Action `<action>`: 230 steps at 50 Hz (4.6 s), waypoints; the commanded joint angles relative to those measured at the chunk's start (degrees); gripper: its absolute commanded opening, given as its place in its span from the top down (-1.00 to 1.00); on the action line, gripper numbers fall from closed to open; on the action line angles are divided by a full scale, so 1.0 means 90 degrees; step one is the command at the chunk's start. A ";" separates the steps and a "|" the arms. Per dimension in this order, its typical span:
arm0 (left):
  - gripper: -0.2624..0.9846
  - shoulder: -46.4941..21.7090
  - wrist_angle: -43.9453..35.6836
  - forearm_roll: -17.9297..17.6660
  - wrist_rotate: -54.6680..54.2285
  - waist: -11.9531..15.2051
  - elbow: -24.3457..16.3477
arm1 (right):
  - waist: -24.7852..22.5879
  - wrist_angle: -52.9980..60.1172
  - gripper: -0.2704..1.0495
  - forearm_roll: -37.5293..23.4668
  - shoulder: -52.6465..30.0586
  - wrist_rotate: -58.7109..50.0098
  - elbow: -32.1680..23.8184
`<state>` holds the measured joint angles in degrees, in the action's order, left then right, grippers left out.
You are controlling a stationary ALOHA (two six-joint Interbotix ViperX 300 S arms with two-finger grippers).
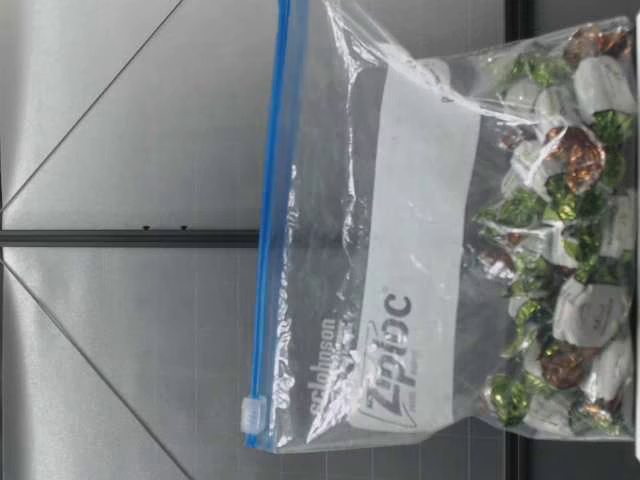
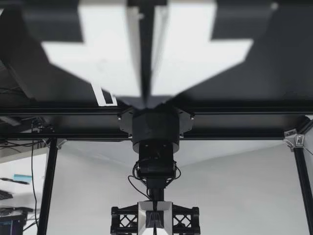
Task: Slide open the ziploc bag.
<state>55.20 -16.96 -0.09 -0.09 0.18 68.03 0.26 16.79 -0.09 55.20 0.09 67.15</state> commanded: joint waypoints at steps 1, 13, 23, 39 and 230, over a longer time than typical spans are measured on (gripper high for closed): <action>0.82 -0.0146 -0.0010 -0.0068 -0.0049 0.0010 -0.0137 | 0.0039 0.0049 0.82 -0.0010 -0.0049 -0.0020 -0.0059; 0.86 -0.0488 -0.0059 -0.0127 0.0137 0.0146 0.0039 | 0.0039 0.0635 0.86 -0.0010 -0.0205 -0.0010 -0.0176; 0.86 -0.1279 -0.0645 -0.0127 0.0166 0.0781 0.0742 | 0.0234 0.1543 0.86 0.0000 -0.1133 -0.0010 -0.0488; 0.85 -0.3076 -0.1934 -0.0225 0.0107 0.0811 0.0693 | 0.0527 0.1592 0.83 0.0000 -0.3223 -0.0010 -0.1592; 0.77 -0.5342 -0.2773 0.0039 -0.0264 0.0791 -0.0156 | 0.0479 -0.6738 0.72 -0.0566 -0.6436 0.0732 -0.5791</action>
<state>6.59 -41.75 0.35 -2.55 7.12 66.88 4.39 -41.92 -5.10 -5.63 6.24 15.29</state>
